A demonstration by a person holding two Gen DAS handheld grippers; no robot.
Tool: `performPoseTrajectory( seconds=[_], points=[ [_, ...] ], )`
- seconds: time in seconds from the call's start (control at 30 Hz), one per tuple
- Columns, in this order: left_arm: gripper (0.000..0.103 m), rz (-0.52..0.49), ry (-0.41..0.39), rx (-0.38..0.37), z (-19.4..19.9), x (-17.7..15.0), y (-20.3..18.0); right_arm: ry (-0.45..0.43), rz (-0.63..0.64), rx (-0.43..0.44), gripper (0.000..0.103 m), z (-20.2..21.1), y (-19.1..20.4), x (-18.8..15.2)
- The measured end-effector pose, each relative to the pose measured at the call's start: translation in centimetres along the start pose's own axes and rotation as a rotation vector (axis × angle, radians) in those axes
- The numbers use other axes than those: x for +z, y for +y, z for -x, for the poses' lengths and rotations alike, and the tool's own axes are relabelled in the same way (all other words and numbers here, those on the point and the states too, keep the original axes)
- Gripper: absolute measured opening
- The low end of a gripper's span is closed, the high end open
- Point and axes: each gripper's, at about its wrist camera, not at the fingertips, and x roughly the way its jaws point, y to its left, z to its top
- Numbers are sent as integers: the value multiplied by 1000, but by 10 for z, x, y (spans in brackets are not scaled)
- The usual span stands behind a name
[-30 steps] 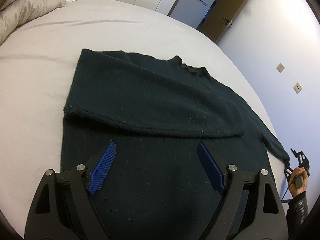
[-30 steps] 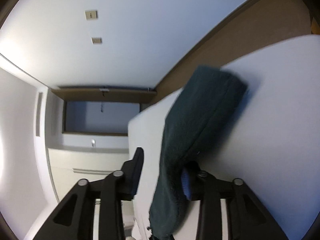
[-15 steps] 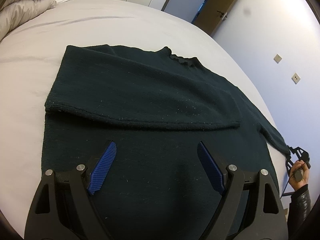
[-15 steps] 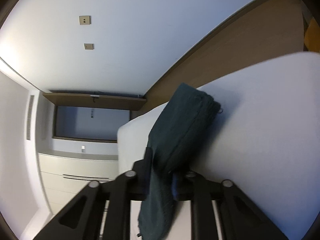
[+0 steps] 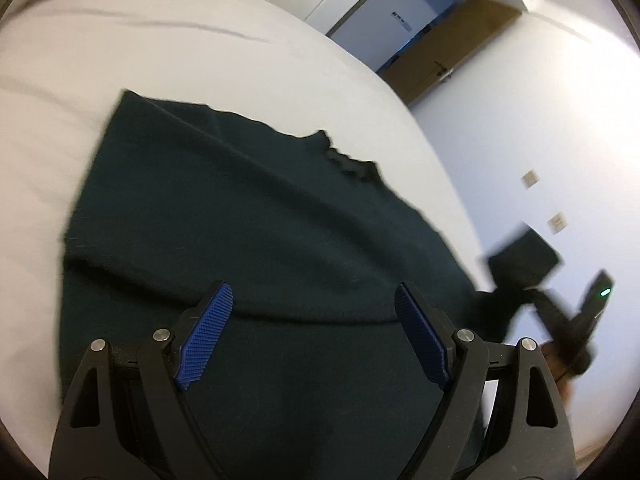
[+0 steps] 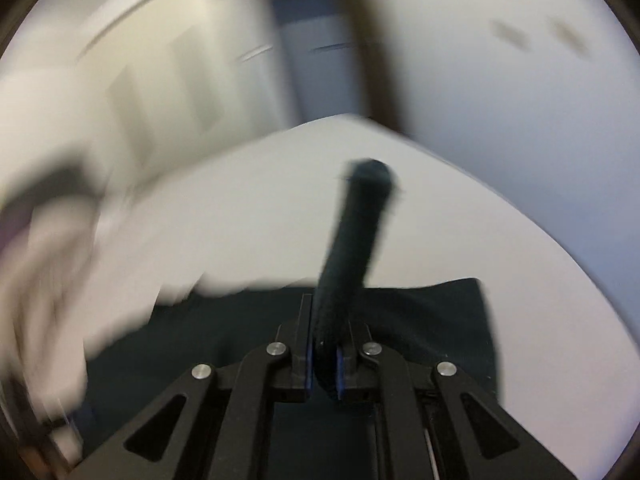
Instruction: Fold small clothes
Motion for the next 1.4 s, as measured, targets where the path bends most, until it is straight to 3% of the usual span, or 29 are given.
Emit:
performPoseTrajectory(
  seconds=[0.07,0.17,0.4,0.53,0.7,0.73,0.77,0.8,0.83,0.93,1.1,1.17,1.33,1.4],
  points=[
    [83,47,29,-56,-8,8,-3,61,171,31,9,-28,64,-19],
    [83,82,94,-125,-28,17,-15,135,201,54,9,-55,102,-49],
    [84,139,220,-197,-82,25,-41,185,163,81,11,-65,103,-68],
    [84,163,309,-173,-113,23,-49,188,135,103,14,-65,98,-70],
    [82,126,323,-147,-139,27,-68,193,131,124,17,-66,103,-76],
    [79,123,325,-147,-144,29,-72,193,129,127,18,-67,104,-76],
    [55,114,336,-143,-150,30,-75,194,123,135,19,-66,103,-76],
    [20,106,355,-139,-155,31,-77,196,116,145,23,-66,101,-76],
    [13,102,383,-140,-164,30,-80,201,106,159,30,-63,99,-75],
    [7,72,368,-140,-165,31,-80,218,14,212,48,-47,77,-75],
    [7,10,253,-99,-127,53,-70,137,-300,375,58,0,2,-82],
    [7,-14,212,-79,-113,66,-62,99,-431,401,62,13,-31,-90],
    [7,-49,195,-10,-100,68,-42,130,-758,495,66,-8,-76,-111],
    [7,-53,191,14,-100,64,-37,189,-859,531,66,-25,-77,-115]
  ],
)
